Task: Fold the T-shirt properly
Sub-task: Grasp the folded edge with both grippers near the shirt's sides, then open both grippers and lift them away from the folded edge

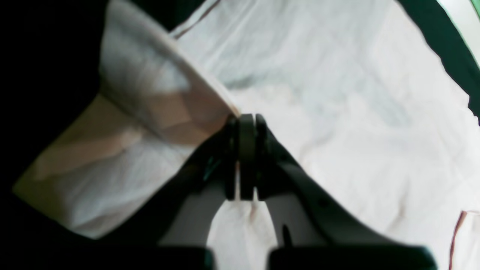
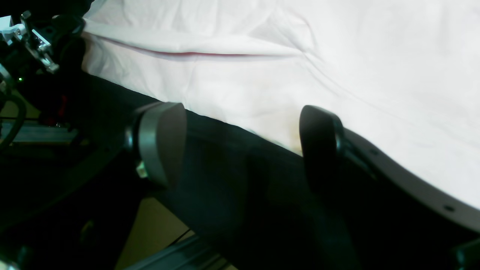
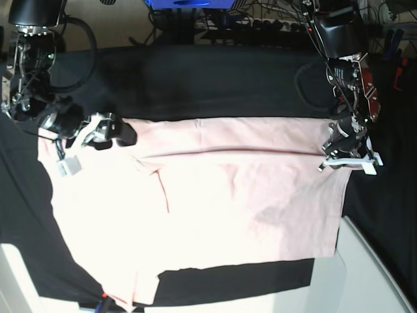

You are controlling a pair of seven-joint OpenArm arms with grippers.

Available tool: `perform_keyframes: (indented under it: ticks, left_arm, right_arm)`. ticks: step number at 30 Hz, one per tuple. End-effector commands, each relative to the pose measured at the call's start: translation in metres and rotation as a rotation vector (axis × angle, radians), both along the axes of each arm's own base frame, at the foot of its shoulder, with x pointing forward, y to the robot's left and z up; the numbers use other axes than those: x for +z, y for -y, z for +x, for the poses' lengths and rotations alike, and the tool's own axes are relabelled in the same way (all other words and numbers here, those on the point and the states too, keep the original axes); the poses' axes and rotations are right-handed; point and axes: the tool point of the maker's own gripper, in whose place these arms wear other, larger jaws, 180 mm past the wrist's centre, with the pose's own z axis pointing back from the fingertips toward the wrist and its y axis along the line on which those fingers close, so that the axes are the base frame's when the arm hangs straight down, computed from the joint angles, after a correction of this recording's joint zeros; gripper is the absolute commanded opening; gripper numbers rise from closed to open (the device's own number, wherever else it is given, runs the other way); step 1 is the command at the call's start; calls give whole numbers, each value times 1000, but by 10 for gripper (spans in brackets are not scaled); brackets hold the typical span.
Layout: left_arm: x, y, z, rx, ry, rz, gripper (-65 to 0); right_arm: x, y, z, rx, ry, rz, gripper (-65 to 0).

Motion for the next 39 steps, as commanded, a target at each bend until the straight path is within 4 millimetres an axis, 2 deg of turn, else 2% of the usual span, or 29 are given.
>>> perform_keyframes:
  ticks: [1,8,9,11,15,17,18,22,24,27,28,29,32,36,39]
  left_arm:
    - [10,-7,8,2,33,27,-650]
    - [4,-7,10,10,19,10,-650]
    - [6,-7,11,9,24,11,-628]
    - [10,-10,15,4,32,22,-553]
    - [14,-15,17,3,35,35,-322]
    - [16,-19,18,13,44,40,-255]
    - [21,-22,21,19,62,51,-250]
    - [31,-27,26,37,111,76,-250]
    - [40,-24,26,18,130,96,-250]
    - [50,-24,4,-7,141,148,-260]
    - [51,-24,-7,-14,136,163,-294]
    - [49,-26,-18,-13,124,174,-363]
    - [35,-35,-48,-18,57,198,-642]
    - [18,-40,-76,-43,-25,215,-650]
    - [12,-25,-75,-97,-38,211,-650]
  right_arm:
    - [13,-5,8,13,50,21,-197]
    - [8,-21,-1,59,34,31,-197]
    - [8,-23,-1,65,33,32,-197]
    - [8,-23,-2,65,31,33,-197]
    - [7,-23,-2,65,30,32,-197]
    - [7,-23,-2,66,29,32,-197]
    - [7,-23,-3,66,28,32,-197]
    - [5,-24,-7,69,19,32,-197]
    - [3,-36,-12,104,14,40,-197]
    - [3,-54,-17,162,11,48,-199]
    - [3,-59,-18,180,11,49,-200]
    - [5,-65,-16,190,20,56,-215]
    - [11,-88,-13,241,55,83,-303]
    - [1,-107,-16,301,23,95,-457]
    - [-14,-115,-19,334,-26,93,-593]
